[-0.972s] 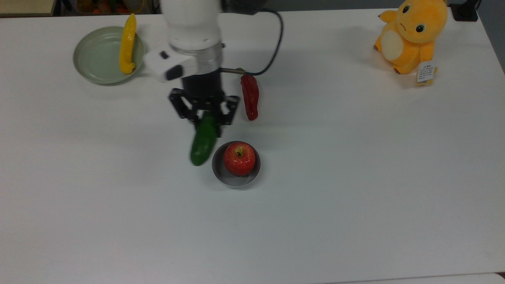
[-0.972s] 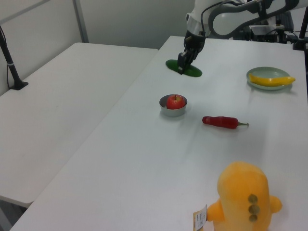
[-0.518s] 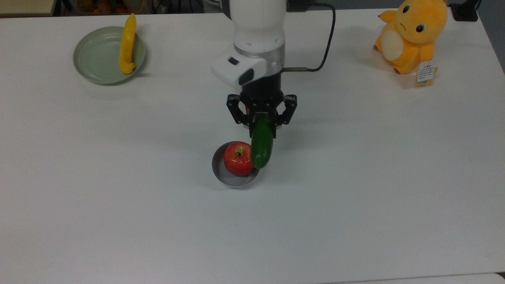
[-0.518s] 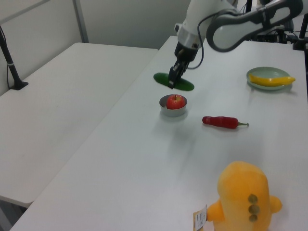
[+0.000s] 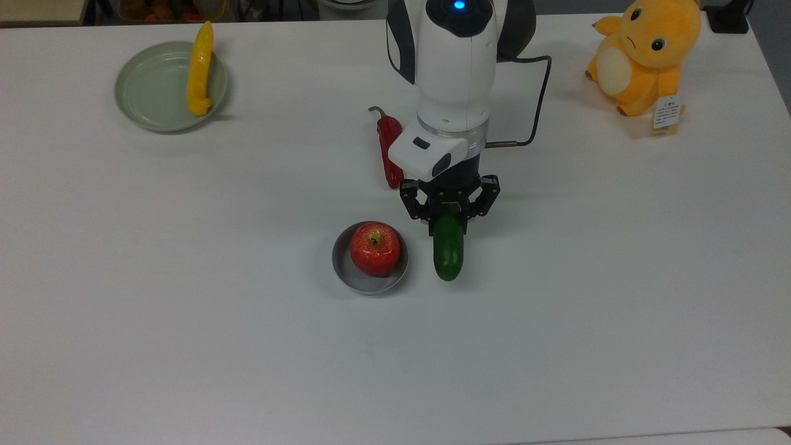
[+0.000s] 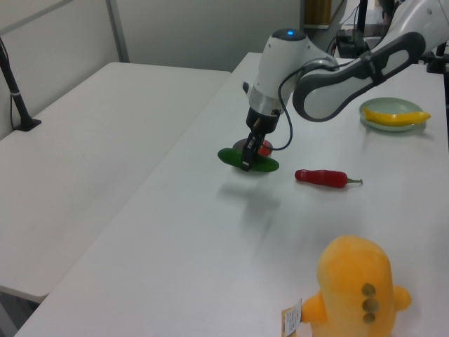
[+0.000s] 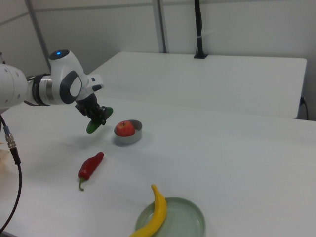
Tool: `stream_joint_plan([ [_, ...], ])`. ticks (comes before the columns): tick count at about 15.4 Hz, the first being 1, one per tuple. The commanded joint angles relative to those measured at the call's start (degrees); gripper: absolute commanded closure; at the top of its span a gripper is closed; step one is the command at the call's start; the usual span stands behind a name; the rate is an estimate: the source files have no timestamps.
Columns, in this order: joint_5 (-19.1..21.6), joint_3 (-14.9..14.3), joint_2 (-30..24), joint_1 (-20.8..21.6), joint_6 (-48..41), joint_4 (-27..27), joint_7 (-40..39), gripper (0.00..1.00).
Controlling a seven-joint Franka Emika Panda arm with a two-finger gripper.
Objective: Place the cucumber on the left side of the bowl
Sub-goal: 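Lower the cucumber beside the bowl and open the gripper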
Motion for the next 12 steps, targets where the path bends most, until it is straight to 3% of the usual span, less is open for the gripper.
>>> stream_joint_plan([
  [1,-1.0,-0.3,0.3,0.2,1.0,-0.2,1.0,0.79],
  [3,-2.1,-0.3,0.8,0.1,1.0,-0.3,1.0,0.75],
  [4,-2.6,-0.3,1.2,-0.1,1.0,-0.5,1.0,0.68],
  [5,-2.7,-0.3,1.5,-0.2,1.0,-0.5,1.0,0.53],
  [6,-2.8,-0.3,2.0,-0.3,0.9,-0.4,1.0,0.21],
  [7,-2.9,-0.3,2.0,-0.3,0.8,-0.4,1.0,0.0],
  [12,-2.9,-0.3,1.4,-0.3,0.0,-0.2,1.0,0.0],
])
